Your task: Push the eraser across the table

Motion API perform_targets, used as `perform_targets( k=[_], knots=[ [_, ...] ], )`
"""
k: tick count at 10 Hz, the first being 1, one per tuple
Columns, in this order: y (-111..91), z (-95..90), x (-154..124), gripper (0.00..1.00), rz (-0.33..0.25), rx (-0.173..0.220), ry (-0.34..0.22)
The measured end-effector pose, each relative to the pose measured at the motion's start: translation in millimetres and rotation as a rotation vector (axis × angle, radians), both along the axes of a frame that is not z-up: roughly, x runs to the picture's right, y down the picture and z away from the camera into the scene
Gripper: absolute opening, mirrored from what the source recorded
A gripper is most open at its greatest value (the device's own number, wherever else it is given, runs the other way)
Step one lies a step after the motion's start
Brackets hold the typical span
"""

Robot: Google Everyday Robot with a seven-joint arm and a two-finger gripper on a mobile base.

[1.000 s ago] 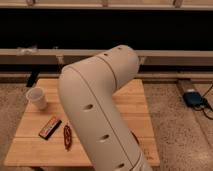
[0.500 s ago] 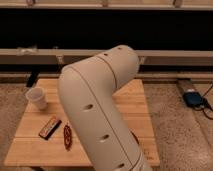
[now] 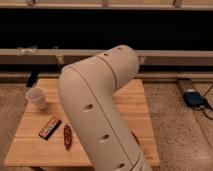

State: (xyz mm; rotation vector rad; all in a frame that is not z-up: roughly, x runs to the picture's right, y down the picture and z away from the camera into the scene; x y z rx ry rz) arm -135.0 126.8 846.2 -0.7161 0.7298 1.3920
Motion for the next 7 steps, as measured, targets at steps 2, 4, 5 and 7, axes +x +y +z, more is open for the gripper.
perform_targets(
  k=[2, 4, 5, 7],
  knots=[
    [0.0, 0.0, 0.0, 0.80, 0.000, 0.000, 0.000],
    [0.1, 0.0, 0.1, 0.80, 0.000, 0.000, 0.000],
    [-0.2, 0.1, 0.2, 0.80, -0.002, 0.002, 0.001],
    [-10.4, -3.3, -6.4, 0.80, -0.016, 0.052, -0.043]
  ],
)
